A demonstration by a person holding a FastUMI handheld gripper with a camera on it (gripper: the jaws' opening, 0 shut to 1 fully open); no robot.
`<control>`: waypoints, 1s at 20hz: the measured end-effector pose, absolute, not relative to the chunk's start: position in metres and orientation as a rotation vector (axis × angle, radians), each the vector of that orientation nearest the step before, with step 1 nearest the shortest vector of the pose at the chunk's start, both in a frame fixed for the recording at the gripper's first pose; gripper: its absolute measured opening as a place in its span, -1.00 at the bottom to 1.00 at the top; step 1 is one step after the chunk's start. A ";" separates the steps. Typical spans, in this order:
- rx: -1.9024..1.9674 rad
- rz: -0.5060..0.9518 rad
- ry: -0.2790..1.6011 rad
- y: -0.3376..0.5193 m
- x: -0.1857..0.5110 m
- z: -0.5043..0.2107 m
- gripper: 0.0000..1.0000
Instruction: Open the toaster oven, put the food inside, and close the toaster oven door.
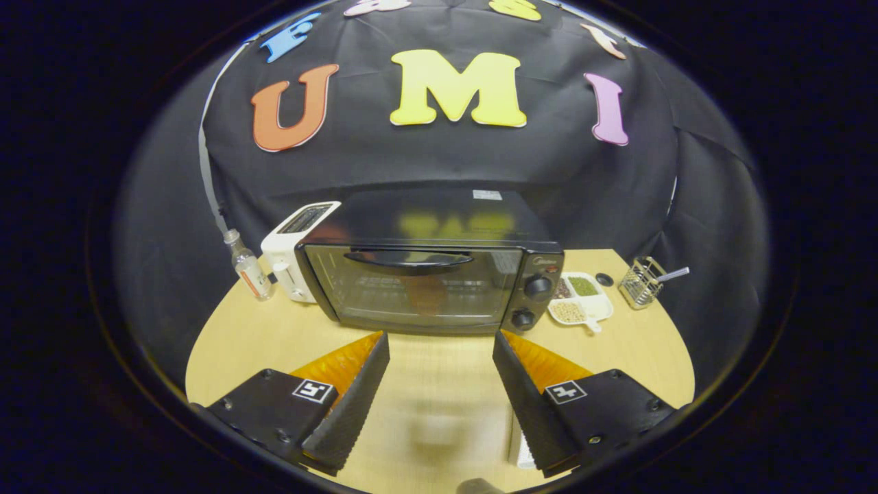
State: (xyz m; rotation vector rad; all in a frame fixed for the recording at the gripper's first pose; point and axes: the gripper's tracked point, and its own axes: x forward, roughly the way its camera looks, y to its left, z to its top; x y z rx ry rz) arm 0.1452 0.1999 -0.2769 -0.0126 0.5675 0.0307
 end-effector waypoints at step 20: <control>-0.029 -0.066 -0.011 -0.025 -0.007 0.021 0.97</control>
